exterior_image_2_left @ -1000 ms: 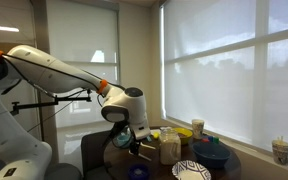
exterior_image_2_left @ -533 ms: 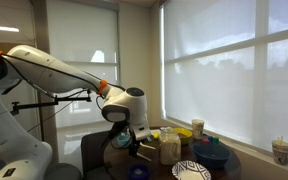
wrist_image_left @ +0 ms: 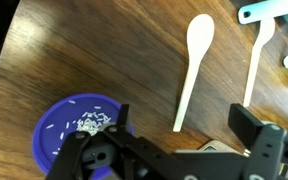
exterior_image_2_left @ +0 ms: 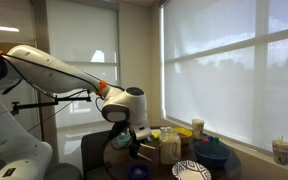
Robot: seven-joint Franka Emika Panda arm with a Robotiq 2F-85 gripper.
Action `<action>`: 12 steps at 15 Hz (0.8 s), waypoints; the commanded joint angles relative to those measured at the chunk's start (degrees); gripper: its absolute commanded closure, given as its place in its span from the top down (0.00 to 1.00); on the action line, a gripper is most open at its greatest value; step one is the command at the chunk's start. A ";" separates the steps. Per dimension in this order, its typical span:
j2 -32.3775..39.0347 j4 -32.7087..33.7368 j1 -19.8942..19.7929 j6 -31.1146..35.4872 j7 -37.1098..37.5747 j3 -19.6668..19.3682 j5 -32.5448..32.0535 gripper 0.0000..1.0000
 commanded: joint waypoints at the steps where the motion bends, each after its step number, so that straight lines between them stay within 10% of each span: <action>1: 0.83 0.37 -2.27 1.10 1.33 1.73 -8.07 1.00; 12: 4.17 0.17 -3.59 4.22 2.31 2.50 -17.91 0.86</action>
